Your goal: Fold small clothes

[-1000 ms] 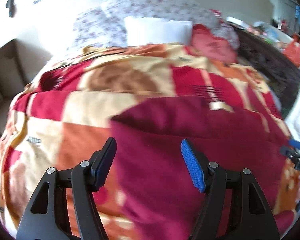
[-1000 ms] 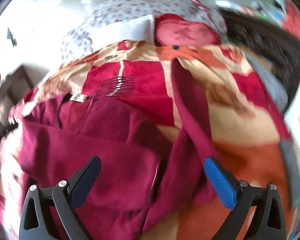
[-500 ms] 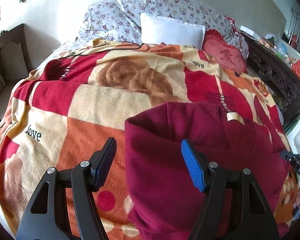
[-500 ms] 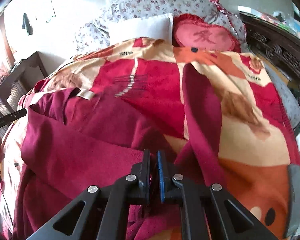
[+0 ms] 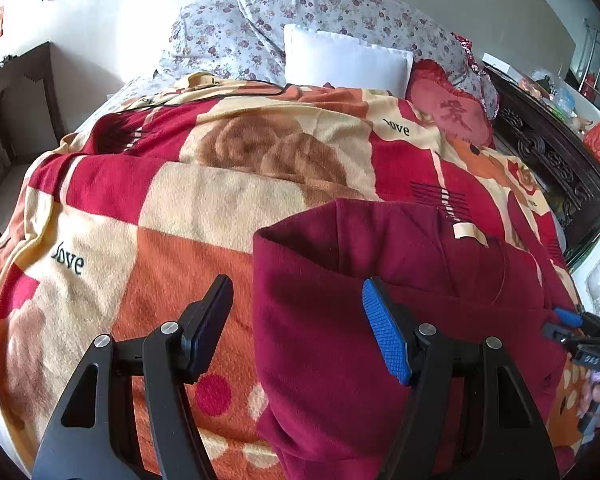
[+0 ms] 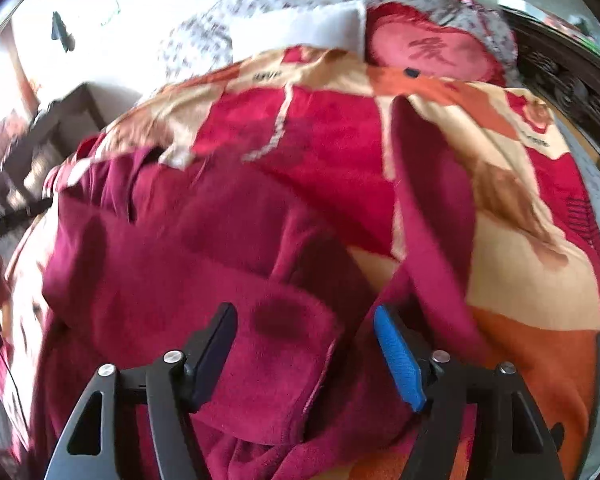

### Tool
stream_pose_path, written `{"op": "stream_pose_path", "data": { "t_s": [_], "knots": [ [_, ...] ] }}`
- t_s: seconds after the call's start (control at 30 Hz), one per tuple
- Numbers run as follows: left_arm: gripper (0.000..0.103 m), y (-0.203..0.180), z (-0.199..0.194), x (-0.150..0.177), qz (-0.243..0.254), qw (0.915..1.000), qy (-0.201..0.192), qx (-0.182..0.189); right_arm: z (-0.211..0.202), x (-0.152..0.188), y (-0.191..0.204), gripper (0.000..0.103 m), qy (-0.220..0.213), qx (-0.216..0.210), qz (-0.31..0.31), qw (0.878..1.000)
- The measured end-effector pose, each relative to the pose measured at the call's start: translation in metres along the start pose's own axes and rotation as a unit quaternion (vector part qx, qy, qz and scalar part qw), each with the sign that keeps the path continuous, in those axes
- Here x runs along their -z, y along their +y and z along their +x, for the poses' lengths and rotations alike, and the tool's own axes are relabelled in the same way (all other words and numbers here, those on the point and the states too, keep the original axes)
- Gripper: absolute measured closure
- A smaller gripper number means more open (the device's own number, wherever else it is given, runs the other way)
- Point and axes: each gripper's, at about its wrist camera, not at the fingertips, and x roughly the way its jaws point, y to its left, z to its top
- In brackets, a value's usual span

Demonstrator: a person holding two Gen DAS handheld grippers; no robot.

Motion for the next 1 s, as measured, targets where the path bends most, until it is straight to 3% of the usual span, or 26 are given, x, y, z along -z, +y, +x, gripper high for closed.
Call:
{"op": "stream_pose_path", "data": {
  "t_s": [0.03, 0.17, 0.3, 0.4, 0.63, 0.7, 0.73, 0.77, 0.83, 0.93, 1.0],
  "knots": [
    [0.035, 0.000, 0.001, 0.000, 0.000, 1.0000, 0.001, 0.000, 0.002, 0.002, 0.001, 0.064, 0.000, -0.007, -0.003, 1.000],
    [0.035, -0.001, 0.002, 0.001, 0.000, 1.0000, 0.002, 0.000, -0.007, 0.003, 0.008, 0.097, -0.020, 0.007, -0.025, 0.999],
    [0.035, 0.001, -0.001, -0.003, -0.014, 0.9998, -0.013, 0.002, -0.034, -0.007, 0.002, 0.097, -0.069, 0.045, -0.021, 0.996],
    [0.035, -0.003, 0.003, -0.002, -0.014, 0.9998, -0.013, 0.002, -0.030, -0.013, -0.011, 0.098, -0.069, 0.087, 0.005, 0.994],
    [0.035, -0.014, 0.020, 0.007, 0.005, 0.9999, 0.007, -0.015, -0.013, -0.008, -0.023, 0.096, -0.045, 0.062, 0.063, 0.995],
    [0.035, -0.014, 0.027, 0.007, 0.013, 0.9990, 0.007, -0.043, -0.027, -0.007, -0.024, 0.091, -0.061, 0.063, 0.074, 0.993],
    [0.035, -0.010, 0.032, 0.006, 0.012, 0.9982, 0.005, -0.058, -0.032, -0.007, -0.022, 0.081, -0.066, 0.061, 0.077, 0.993],
    [0.035, -0.006, 0.036, 0.006, 0.008, 0.9976, 0.007, -0.068, -0.038, -0.007, -0.019, 0.062, -0.071, 0.054, 0.079, 0.993],
    [0.035, 0.007, 0.045, 0.005, -0.011, 0.9968, 0.020, -0.077, -0.046, -0.009, -0.007, 0.050, -0.082, 0.030, 0.073, 0.994],
    [0.035, 0.029, 0.042, 0.007, -0.066, 0.9963, 0.035, -0.042, -0.047, -0.017, 0.024, 0.050, -0.070, -0.020, 0.038, 0.997],
    [0.035, 0.032, 0.029, 0.013, -0.061, 0.9972, 0.028, -0.032, -0.043, -0.025, 0.052, 0.050, -0.060, -0.072, 0.007, 0.996]
  ]
}}
